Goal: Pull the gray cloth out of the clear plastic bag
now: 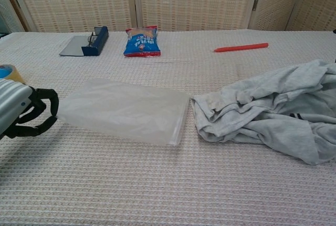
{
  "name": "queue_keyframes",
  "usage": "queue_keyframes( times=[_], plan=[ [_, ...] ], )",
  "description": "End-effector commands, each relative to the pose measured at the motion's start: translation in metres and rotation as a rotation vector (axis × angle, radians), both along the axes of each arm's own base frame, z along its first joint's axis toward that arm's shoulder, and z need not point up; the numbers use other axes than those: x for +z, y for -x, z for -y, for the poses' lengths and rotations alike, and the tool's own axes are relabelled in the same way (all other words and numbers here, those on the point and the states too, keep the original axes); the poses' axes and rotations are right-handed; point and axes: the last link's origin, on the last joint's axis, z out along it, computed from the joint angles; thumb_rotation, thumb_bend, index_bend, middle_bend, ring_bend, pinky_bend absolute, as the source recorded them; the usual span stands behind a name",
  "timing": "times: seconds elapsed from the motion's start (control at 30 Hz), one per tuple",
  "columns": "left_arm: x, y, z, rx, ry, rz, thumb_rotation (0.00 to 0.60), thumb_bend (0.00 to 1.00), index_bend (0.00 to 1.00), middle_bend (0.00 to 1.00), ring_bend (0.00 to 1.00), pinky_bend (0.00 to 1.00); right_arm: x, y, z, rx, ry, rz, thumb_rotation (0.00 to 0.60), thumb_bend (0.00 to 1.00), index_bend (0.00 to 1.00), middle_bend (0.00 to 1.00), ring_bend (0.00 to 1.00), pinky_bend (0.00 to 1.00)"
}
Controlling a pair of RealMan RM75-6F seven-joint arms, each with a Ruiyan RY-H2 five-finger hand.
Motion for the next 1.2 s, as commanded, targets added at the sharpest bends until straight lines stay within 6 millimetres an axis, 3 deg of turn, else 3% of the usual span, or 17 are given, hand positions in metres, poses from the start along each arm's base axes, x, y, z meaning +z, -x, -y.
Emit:
queue_keyframes(
  times=[0.03, 0.27, 0.33, 0.4, 0.47, 0.53, 0.57, 0.67, 0.8, 0.9, 1.07, 1.13, 1.2],
  plan=[
    [0.010, 0.011, -0.001, 0.016, -0.018, -0.028, 0.600, 0.65, 0.72, 1.00, 1.00, 1.00, 0.016, 0.015, 0.001, -0.043, 0.033, -0.007, 0.600, 0.75, 0.76, 0.07, 0.00, 0.00],
    [0.029, 0.028, 0.003, 0.052, -0.054, -0.037, 0.600, 0.65, 0.72, 1.00, 1.00, 1.00, 0.036, 0.038, 0.008, -0.116, 0.076, -0.032, 0.600, 0.75, 0.76, 0.07, 0.00, 0.00],
    [0.029, 0.030, 0.006, 0.058, -0.044, -0.029, 0.600, 0.63, 0.67, 1.00, 1.00, 1.00, 0.036, 0.041, 0.008, -0.124, 0.063, -0.024, 0.600, 0.74, 0.73, 0.07, 0.00, 0.00],
    [0.028, 0.030, 0.008, 0.064, -0.032, -0.032, 0.600, 0.56, 0.54, 1.00, 1.00, 1.00, 0.036, 0.041, 0.007, -0.113, 0.051, -0.017, 0.600, 0.68, 0.61, 0.04, 0.00, 0.00],
    [0.027, 0.028, 0.008, 0.061, -0.025, -0.016, 0.600, 0.44, 0.38, 1.00, 1.00, 1.00, 0.035, 0.040, 0.004, -0.095, 0.033, -0.016, 0.600, 0.55, 0.29, 0.01, 0.00, 0.00],
    [0.027, 0.026, 0.008, 0.063, -0.023, -0.005, 0.600, 0.31, 0.22, 1.00, 1.00, 1.00, 0.037, 0.038, 0.002, -0.086, 0.016, -0.027, 0.600, 0.44, 0.05, 0.00, 0.00, 0.00],
    [0.028, 0.025, 0.008, 0.066, -0.020, -0.003, 0.600, 0.27, 0.16, 1.00, 1.00, 1.00, 0.038, 0.037, 0.001, -0.082, 0.010, -0.032, 0.600, 0.38, 0.00, 0.00, 0.00, 0.00],
    [0.032, 0.023, 0.010, 0.083, -0.005, 0.012, 0.600, 0.17, 0.02, 1.00, 0.99, 1.00, 0.046, 0.034, -0.006, -0.079, -0.018, -0.076, 0.600, 0.26, 0.00, 0.00, 0.00, 0.00],
    [0.046, 0.019, 0.016, 0.128, 0.015, 0.028, 0.600, 0.13, 0.00, 0.90, 0.91, 0.99, 0.066, 0.026, -0.026, -0.096, -0.049, -0.198, 0.600, 0.16, 0.00, 0.00, 0.00, 0.00],
    [0.065, 0.016, 0.026, 0.195, 0.034, 0.032, 0.600, 0.17, 0.00, 0.73, 0.72, 0.84, 0.081, 0.013, -0.050, -0.109, -0.052, -0.281, 0.600, 0.13, 0.00, 0.00, 0.00, 0.00],
    [0.110, 0.012, 0.050, 0.347, 0.088, 0.047, 0.600, 0.26, 0.09, 0.32, 0.25, 0.37, 0.095, -0.008, -0.096, -0.107, 0.033, -0.391, 0.600, 0.13, 0.00, 0.00, 0.00, 0.00],
    [0.127, 0.013, 0.065, 0.395, 0.102, 0.073, 0.600, 0.26, 0.13, 0.24, 0.15, 0.27, 0.094, -0.012, -0.114, -0.111, 0.069, -0.431, 0.600, 0.13, 0.00, 0.00, 0.00, 0.00],
    [0.137, 0.013, 0.079, 0.418, 0.117, 0.113, 0.600, 0.25, 0.15, 0.22, 0.12, 0.22, 0.092, -0.015, -0.127, -0.114, 0.096, -0.447, 0.600, 0.13, 0.00, 0.00, 0.00, 0.00]
  ],
)
